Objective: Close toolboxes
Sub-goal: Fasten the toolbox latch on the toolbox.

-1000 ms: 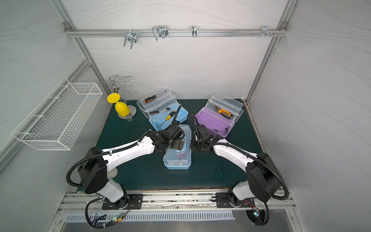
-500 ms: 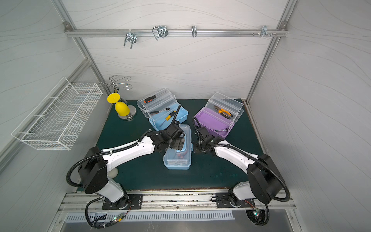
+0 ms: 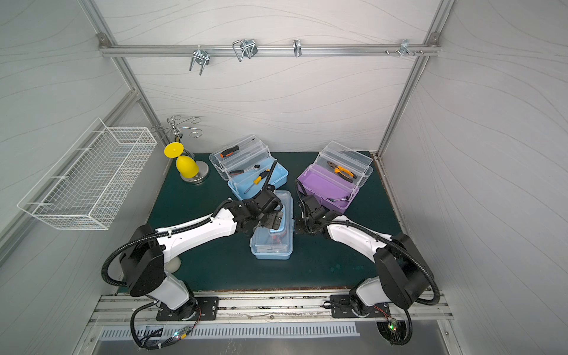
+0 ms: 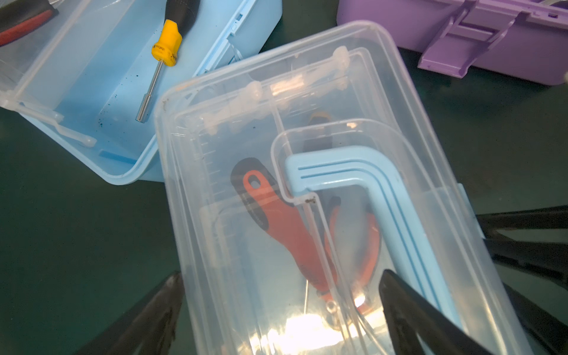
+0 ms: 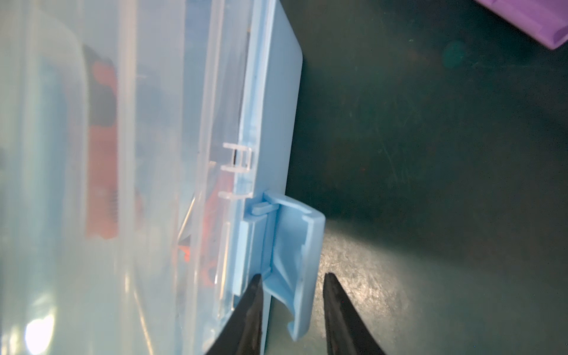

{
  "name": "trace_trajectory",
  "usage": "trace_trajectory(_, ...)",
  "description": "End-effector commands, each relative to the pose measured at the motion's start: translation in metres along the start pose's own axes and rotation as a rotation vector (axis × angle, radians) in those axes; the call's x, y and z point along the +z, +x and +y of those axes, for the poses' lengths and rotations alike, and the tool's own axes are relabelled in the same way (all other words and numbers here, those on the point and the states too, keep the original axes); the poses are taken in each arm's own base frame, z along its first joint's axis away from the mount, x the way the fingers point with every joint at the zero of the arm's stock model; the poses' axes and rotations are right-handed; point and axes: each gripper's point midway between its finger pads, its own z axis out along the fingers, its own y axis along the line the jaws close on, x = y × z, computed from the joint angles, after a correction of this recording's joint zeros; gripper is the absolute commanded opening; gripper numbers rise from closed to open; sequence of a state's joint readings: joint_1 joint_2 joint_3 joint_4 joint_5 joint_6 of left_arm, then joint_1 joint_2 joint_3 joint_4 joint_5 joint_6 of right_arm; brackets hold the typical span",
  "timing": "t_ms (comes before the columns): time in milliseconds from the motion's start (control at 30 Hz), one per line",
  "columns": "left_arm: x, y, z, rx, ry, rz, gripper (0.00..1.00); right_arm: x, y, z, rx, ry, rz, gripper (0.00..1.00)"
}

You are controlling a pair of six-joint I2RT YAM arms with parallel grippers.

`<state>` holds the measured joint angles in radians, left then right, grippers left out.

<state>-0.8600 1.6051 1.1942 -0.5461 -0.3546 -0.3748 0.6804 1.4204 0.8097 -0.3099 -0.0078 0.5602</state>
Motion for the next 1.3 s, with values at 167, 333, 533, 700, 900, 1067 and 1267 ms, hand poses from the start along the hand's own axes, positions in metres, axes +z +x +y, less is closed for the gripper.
trace_trajectory(167,0.021,0.049,0.006,0.071,-0.037,0.174,0.99,0.005,-0.005,-0.001,0.003,0.005,-0.011,0.18)
trace_trajectory(333,0.021,0.049,0.006,0.072,-0.038,0.175,0.99,-0.006,-0.01,-0.004,-0.015,0.036,-0.032,0.13)
trace_trajectory(533,0.023,0.05,0.007,0.075,-0.043,0.179,0.99,-0.024,-0.019,0.0,-0.04,0.042,-0.068,0.13)
trace_trajectory(700,0.024,0.051,0.007,0.074,-0.043,0.181,0.99,-0.034,-0.024,0.006,-0.056,0.026,-0.086,0.13)
trace_trajectory(900,0.025,0.051,0.007,0.075,-0.041,0.18,0.99,-0.038,-0.023,0.015,-0.066,-0.012,-0.085,0.22)
trace_trajectory(1067,0.026,0.051,0.006,0.075,-0.039,0.181,0.99,-0.038,-0.021,0.02,-0.055,-0.044,-0.077,0.29)
trace_trajectory(1267,0.026,0.051,0.006,0.075,-0.039,0.181,0.99,-0.039,-0.02,0.027,-0.017,-0.095,-0.079,0.36)
